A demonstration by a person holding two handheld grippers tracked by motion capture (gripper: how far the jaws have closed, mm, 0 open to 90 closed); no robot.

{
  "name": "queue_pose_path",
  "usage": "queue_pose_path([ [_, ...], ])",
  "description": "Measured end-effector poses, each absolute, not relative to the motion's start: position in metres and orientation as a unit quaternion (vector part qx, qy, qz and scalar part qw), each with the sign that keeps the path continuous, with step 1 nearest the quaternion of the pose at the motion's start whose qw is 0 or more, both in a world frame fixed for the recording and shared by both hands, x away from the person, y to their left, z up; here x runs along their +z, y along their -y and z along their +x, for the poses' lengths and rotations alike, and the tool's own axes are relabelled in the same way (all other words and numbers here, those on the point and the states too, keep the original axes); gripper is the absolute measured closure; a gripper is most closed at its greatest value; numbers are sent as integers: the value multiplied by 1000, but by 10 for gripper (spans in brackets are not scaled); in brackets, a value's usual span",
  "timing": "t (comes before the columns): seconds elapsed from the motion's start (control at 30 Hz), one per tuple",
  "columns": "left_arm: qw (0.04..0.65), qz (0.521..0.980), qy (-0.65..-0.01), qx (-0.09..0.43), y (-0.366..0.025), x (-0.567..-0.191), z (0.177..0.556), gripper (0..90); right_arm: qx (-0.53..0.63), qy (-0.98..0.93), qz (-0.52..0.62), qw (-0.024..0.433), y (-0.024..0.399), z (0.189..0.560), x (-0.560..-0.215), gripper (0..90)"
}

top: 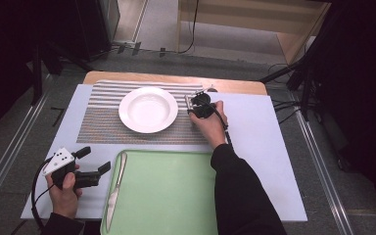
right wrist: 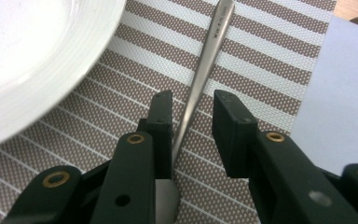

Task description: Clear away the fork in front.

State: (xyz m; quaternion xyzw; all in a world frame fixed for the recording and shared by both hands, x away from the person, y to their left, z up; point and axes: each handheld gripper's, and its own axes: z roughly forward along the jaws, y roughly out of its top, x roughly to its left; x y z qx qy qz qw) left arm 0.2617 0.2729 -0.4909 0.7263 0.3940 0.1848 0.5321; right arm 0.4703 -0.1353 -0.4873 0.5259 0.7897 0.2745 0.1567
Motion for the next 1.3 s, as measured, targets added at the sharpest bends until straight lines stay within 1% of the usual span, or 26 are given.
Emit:
queue_pose_path([
  [0.23, 531, 726, -396, 184, -273, -491, 262, 22, 263, -790, 530, 159, 124, 475, -488, 702],
  [0.53, 527, 730, -396, 182, -273, -491, 262, 22, 232, -783, 550, 174, 117, 477, -496, 778],
  [0.67, 529, 728, -395, 183, -273, -491, 263, 22, 245, -771, 567, 156, 121, 479, -496, 782],
  [0.8, 530, 728, -395, 183, -272, -491, 263, 22, 243, -769, 568, 163, 120, 478, -496, 796],
  [0.9, 529, 728, -395, 182, -272, -491, 262, 22, 244, -761, 581, 156, 120, 478, -496, 826],
  [1.03, 528, 729, -395, 182, -273, -491, 263, 22, 244, -761, 579, 163, 119, 476, -496, 829],
  [1.13, 531, 727, -395, 182, -273, -491, 263, 22, 256, -755, 585, 150, 122, 474, -496, 830],
  [1.3, 531, 728, -395, 182, -273, -491, 263, 23, 253, -762, 577, 152, 127, 471, -495, 831],
])
